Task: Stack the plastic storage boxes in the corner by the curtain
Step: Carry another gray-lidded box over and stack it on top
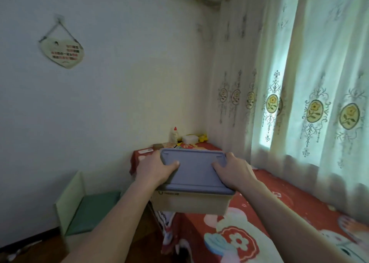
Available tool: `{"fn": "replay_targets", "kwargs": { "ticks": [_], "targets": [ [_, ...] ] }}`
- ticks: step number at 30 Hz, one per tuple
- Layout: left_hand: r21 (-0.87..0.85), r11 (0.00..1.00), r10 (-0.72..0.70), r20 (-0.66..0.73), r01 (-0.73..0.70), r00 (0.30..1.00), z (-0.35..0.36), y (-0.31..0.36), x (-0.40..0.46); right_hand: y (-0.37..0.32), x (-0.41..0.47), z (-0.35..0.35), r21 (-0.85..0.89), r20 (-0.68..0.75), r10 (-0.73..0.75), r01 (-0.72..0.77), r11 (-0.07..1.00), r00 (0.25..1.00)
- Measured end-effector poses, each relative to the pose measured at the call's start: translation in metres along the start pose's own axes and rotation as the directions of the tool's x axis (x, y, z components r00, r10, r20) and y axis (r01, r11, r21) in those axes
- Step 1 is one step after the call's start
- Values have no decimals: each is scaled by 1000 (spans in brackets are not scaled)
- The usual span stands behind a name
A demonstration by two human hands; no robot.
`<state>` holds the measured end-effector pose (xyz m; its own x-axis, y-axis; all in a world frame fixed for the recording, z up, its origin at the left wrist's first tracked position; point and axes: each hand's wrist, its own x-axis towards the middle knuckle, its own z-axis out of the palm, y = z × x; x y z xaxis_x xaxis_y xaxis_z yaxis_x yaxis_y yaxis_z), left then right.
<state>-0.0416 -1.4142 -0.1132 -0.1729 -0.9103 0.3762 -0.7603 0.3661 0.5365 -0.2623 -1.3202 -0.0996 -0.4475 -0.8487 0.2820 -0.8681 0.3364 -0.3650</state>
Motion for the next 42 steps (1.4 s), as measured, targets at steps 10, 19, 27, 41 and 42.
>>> {"fn": "replay_targets", "kwargs": {
  "ticks": [10, 19, 27, 41, 42],
  "targets": [
    [-93, 973, 224, 152, -212, 963, 78, 164, -32, 159, -44, -96, -31, -111, 194, -198, 980, 975],
    [-228, 914, 387, 244, -335, 889, 146, 305, -92, 296, -105, -171, -51, -220, 368, -388, 920, 903],
    [-429, 800, 569, 322, -419, 757, 198, 425, -165, 396, -190, -233, -71, -314, 542, -588, 806, 780],
    [-638, 554, 826, 338, -535, 452, 262, 574, -268, 484, -314, -305, -41, -458, 769, -875, 482, 445],
    [-648, 536, 839, 340, -541, 425, 265, 581, -273, 486, -321, -306, -31, -470, 779, -890, 456, 415]
  ]
}}
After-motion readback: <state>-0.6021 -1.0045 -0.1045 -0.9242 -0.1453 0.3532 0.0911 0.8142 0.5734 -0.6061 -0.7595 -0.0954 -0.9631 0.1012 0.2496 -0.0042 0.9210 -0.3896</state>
